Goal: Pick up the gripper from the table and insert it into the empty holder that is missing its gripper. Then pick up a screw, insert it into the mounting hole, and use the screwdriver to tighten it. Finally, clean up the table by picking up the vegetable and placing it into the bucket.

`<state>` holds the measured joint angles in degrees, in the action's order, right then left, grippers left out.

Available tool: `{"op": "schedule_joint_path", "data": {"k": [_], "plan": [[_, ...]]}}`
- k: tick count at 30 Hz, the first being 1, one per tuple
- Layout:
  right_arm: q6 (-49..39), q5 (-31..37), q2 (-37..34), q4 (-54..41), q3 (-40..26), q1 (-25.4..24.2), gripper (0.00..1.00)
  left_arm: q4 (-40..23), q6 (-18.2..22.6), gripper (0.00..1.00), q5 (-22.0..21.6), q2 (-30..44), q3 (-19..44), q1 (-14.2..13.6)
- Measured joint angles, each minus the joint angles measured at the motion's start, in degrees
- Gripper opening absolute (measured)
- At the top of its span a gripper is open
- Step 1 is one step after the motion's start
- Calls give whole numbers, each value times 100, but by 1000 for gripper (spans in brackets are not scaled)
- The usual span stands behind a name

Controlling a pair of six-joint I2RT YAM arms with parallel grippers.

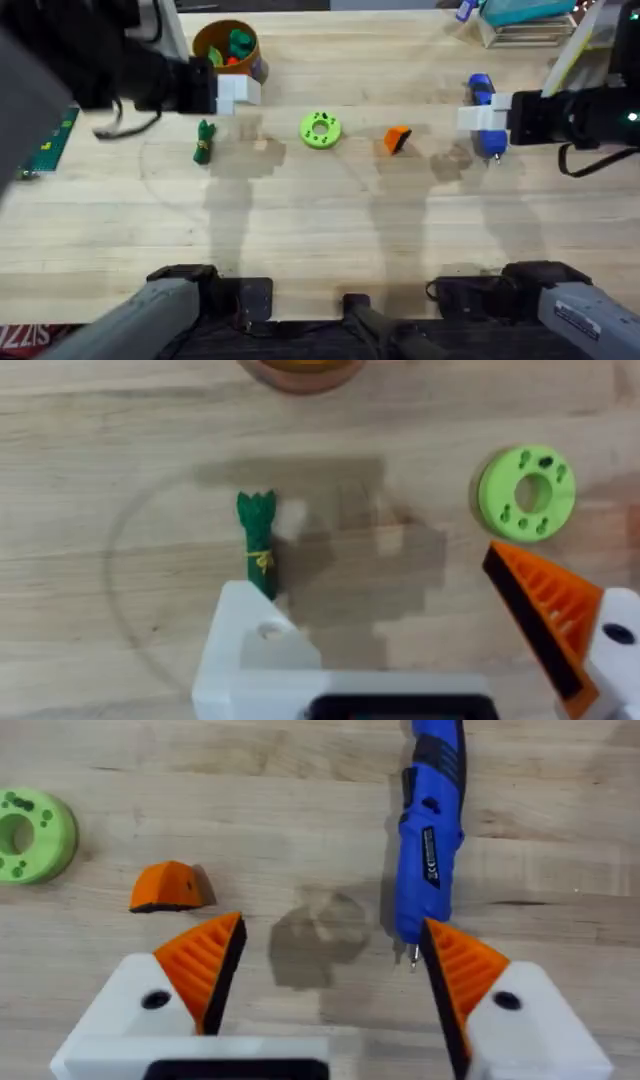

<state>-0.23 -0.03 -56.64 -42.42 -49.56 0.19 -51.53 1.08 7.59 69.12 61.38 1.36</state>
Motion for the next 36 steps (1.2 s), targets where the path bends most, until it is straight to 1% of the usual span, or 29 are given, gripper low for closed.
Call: {"op": "schedule_joint_path", "data": {"k": [1,6,8,10,12,15,18,22,26,31,36], "plan": [[0,0,0,-1,0,0,993,305,-95,986,18,-226,-303,1],[0,0,0,-2,0,0,993,2235,-634,986,114,-1690,-2248,1],[0,-2,0,-2,0,0,993,2785,-757,986,148,-2289,-2941,1],[0,-2,0,-2,0,0,994,3092,-840,986,170,-2829,-3519,1],[0,-2,0,0,0,0,994,3181,-893,986,174,-3206,-3912,1],[0,-2,0,-2,0,0,994,3226,-935,986,194,-3636,-4345,22],[0,-2,0,1,0,0,994,3246,-959,985,269,-4039,-4675,148],[0,-2,0,1,0,0,994,3271,-974,985,326,-4575,-4939,282],[0,-2,0,-2,0,0,994,3286,-974,985,337,-5092,-5199,287],[0,-1,0,0,0,0,994,3259,-974,985,339,-5562,-5509,287],[0,-2,0,-2,0,0,994,3294,-976,985,422,-6016,-5558,287]]}}
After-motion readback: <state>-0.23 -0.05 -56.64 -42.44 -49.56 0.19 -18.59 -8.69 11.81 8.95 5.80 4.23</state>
